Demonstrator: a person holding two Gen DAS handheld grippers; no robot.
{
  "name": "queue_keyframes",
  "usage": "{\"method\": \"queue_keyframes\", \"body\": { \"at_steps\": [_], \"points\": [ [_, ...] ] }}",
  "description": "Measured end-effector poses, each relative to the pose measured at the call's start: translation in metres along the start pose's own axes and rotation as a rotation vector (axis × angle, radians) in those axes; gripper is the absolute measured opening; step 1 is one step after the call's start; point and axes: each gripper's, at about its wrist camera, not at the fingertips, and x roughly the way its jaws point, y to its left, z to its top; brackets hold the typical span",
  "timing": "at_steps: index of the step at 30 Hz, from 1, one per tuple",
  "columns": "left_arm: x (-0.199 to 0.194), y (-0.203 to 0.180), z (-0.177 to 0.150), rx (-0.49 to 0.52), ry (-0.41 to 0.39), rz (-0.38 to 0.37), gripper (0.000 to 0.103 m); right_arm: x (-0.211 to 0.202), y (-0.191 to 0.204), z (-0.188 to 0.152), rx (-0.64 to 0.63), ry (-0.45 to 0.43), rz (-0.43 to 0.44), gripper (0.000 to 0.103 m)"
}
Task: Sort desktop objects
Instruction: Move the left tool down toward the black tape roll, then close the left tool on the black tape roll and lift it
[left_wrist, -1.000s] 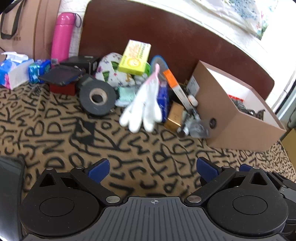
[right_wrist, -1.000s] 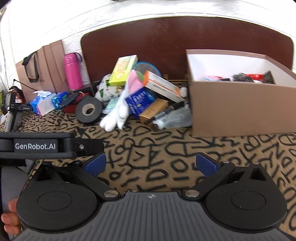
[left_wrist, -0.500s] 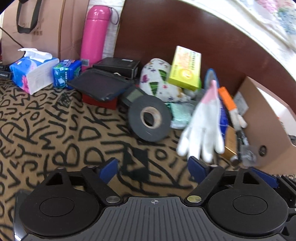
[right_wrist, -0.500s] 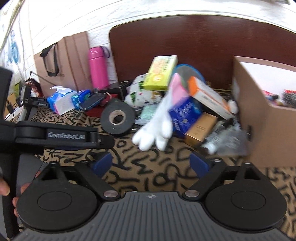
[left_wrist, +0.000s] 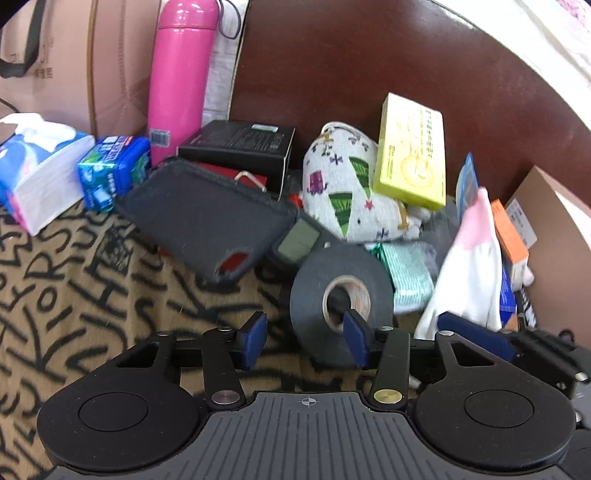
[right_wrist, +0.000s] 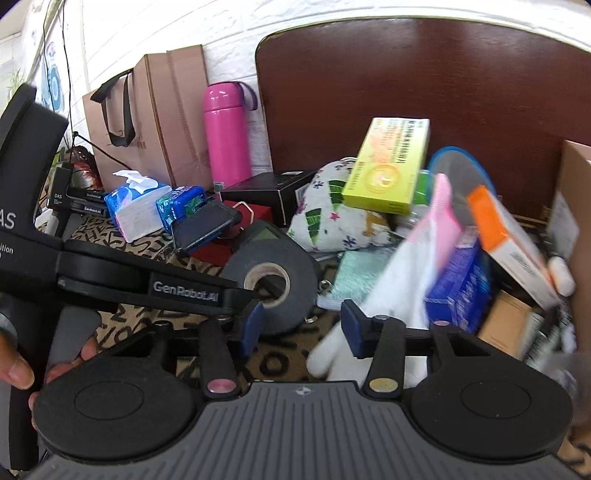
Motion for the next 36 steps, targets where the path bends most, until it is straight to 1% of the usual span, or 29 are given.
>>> {"method": "queue_keyframes", "body": {
  "at_steps": [1, 2, 3, 6, 10, 12, 14, 17, 19, 20, 24, 30, 33, 36],
  "points": [
    [0.003, 0.0, 0.002, 0.002, 0.004, -0.003, 0.06, 0.004, -0.001, 0.001, 0.005, 0.0, 0.004, 0.049],
    [0.007, 0.0, 0.004, 0.009, 0.011, -0.002, 0.054, 0.008, -0.002, 0.002, 0.011, 0.003, 0.007, 0.048],
    [0.011, 0.0, 0.006, 0.011, 0.015, -0.002, 0.051, 0.012, -0.003, 0.003, 0.014, 0.009, 0.008, 0.048],
    [0.02, 0.006, 0.009, -0.002, 0.029, -0.014, 0.053, 0.022, -0.005, 0.004, 0.015, 0.016, 0.015, 0.048],
    [0.026, 0.01, 0.011, -0.008, 0.026, -0.041, 0.049, 0.033, -0.008, 0.005, 0.033, 0.016, 0.03, 0.045],
    [0.03, 0.013, 0.013, -0.014, 0.026, -0.052, 0.041, 0.036, -0.008, 0.005, 0.037, 0.012, 0.039, 0.044],
    [0.031, 0.013, 0.012, -0.009, 0.023, -0.05, 0.037, 0.04, -0.006, 0.005, 0.034, 0.016, 0.043, 0.039],
    [0.03, 0.012, 0.012, -0.001, 0.03, -0.059, 0.029, 0.04, -0.002, 0.005, 0.008, 0.013, 0.028, 0.037],
    [0.028, 0.011, 0.01, -0.003, 0.035, -0.056, 0.029, 0.038, -0.001, 0.005, 0.01, 0.019, 0.023, 0.036],
    [0.026, 0.01, 0.009, -0.006, 0.038, -0.058, 0.03, 0.036, -0.001, 0.006, 0.016, 0.026, 0.021, 0.034],
    [0.014, 0.005, 0.0, -0.016, 0.06, -0.083, 0.029, 0.019, 0.001, 0.001, 0.002, 0.04, 0.005, 0.032],
    [-0.011, -0.018, -0.031, -0.013, 0.09, -0.124, 0.03, -0.028, -0.001, -0.018, 0.013, 0.067, -0.016, 0.031],
    [-0.021, -0.037, -0.052, -0.005, 0.122, -0.154, 0.03, -0.056, -0.005, -0.033, 0.035, 0.092, -0.045, 0.031],
    [-0.03, -0.06, -0.073, 0.018, 0.146, -0.195, 0.03, -0.088, -0.012, -0.052, 0.062, 0.096, -0.083, 0.031]
  ]
}}
